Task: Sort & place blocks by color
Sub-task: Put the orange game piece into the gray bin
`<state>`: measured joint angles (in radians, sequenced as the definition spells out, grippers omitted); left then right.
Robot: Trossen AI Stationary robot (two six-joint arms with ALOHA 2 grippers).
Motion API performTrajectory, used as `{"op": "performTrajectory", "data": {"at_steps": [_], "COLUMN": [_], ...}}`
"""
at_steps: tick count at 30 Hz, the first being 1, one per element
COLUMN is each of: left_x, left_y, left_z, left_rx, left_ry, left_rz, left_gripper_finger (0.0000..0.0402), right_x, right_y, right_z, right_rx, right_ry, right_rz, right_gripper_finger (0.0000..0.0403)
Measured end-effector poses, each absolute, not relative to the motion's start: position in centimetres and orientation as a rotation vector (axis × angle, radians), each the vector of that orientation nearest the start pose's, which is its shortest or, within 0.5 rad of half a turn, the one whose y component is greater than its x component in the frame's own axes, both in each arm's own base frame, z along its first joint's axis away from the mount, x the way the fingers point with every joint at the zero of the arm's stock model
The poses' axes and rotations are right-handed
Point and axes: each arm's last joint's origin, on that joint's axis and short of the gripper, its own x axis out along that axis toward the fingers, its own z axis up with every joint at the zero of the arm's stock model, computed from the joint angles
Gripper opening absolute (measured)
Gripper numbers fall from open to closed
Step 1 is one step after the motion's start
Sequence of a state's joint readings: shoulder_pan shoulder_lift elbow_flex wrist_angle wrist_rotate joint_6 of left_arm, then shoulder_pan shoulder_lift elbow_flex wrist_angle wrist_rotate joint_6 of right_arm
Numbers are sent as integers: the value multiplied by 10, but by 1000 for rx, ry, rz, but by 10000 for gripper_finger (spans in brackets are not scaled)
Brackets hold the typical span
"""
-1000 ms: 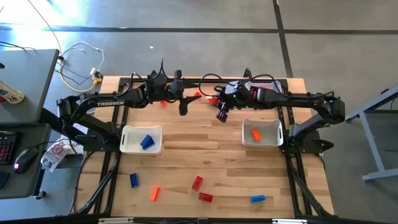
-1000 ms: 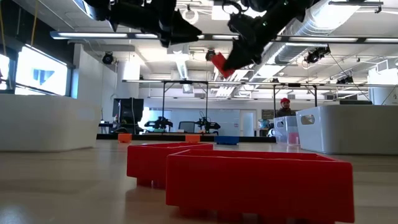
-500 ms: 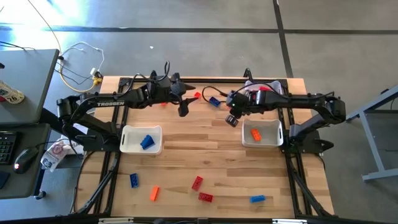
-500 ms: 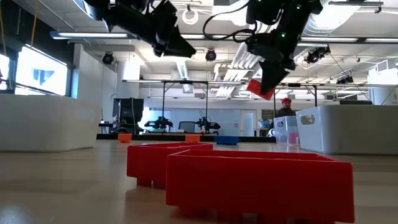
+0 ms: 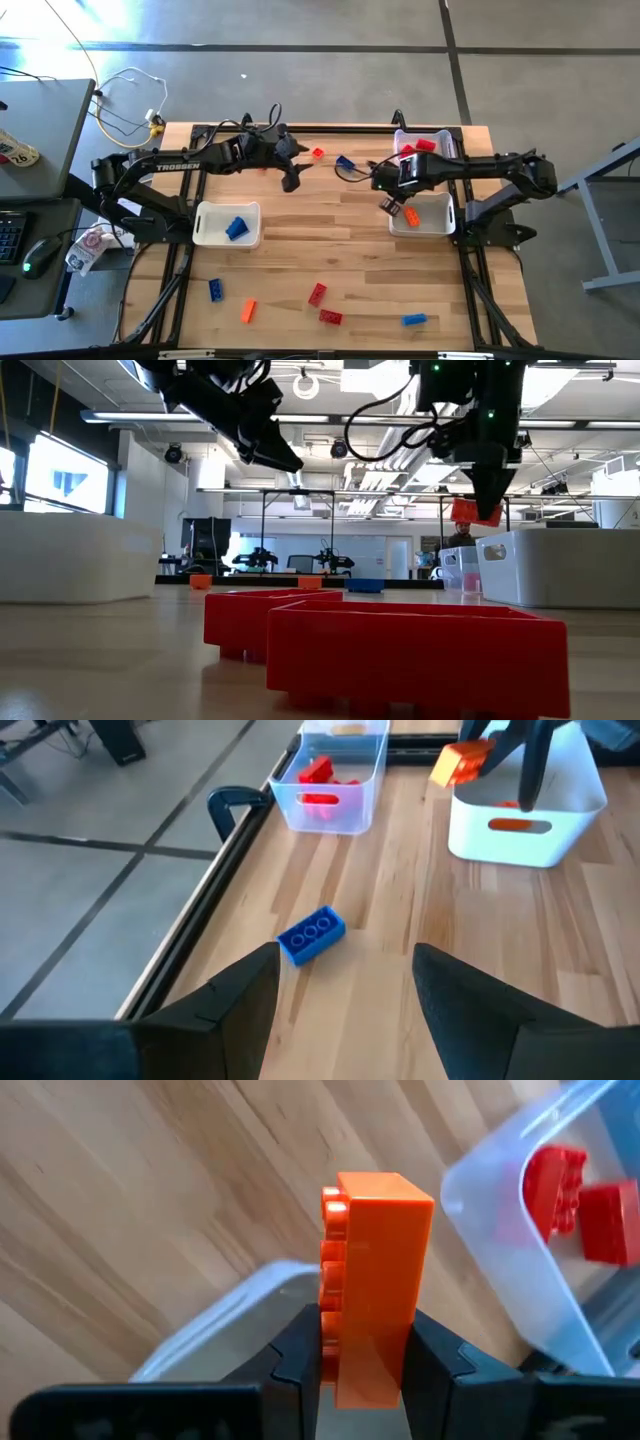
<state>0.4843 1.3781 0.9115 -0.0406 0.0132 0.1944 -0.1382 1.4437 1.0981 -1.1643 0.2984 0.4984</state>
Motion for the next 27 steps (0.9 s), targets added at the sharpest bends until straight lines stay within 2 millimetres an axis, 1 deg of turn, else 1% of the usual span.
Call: {"op": "performTrajectory", "data": {"at_steps": [5,9,14,19,27], "left_x": [265,265,265,265,265], "left_y": [139,139,139,139,139], "left_z": [258,258,258,258,258], "left_rx": [57,56,57,55,49], "left_ry": [553,554,554,553,551], "left_rz": [408,408,407,407,409], "left_gripper_finger": [214,214,214,214,214], "right_x": [236,232,232,230,229], "right_y": [-34,-29,-21,-19,-19], "right_z": [243,243,242,242,241], "right_rx": [328,415,522,634,702], "right_ry": [1441,1479,1500,1535,1560], "right_rz": [-698,-710,-676,-667,-718], "right_gripper_finger": [83,83,84,84,85]}}
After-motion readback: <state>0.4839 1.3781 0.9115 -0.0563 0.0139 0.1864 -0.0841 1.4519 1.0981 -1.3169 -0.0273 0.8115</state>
